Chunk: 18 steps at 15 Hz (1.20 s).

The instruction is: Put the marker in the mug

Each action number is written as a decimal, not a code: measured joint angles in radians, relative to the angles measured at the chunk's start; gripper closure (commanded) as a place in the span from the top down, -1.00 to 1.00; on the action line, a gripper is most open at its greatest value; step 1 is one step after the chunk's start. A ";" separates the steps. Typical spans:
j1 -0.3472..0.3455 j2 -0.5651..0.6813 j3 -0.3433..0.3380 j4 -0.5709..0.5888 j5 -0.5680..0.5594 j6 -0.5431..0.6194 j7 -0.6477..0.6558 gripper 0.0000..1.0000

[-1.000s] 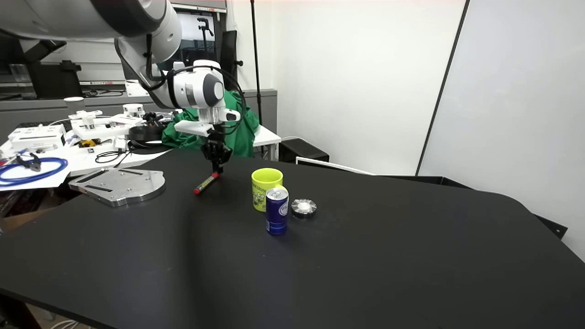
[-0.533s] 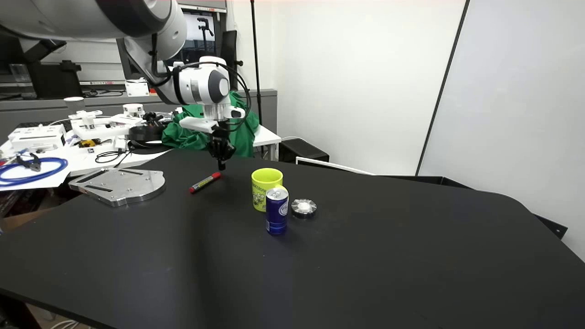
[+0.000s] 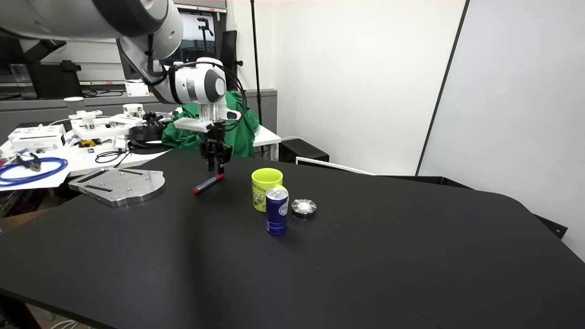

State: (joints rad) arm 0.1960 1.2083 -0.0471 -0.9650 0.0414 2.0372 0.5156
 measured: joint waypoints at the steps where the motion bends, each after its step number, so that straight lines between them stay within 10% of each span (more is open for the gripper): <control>1: 0.002 0.000 0.000 0.000 0.000 0.000 0.000 -0.47; 3: 0.004 0.000 0.000 0.000 0.000 0.000 0.000 -0.72; 4: 0.004 0.000 0.000 0.000 0.000 0.000 0.000 0.09; 6: 0.003 0.002 0.000 -0.001 0.000 -0.002 0.000 0.01; 11: -0.004 0.012 -0.001 -0.001 0.000 -0.022 0.000 0.65; 13: -0.007 0.018 -0.001 -0.001 0.000 -0.026 0.000 -0.13; 18: -0.015 0.024 -0.003 0.000 0.001 -0.026 0.000 -0.69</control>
State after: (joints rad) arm 0.1807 1.2319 -0.0499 -0.9649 0.0420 2.0110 0.5151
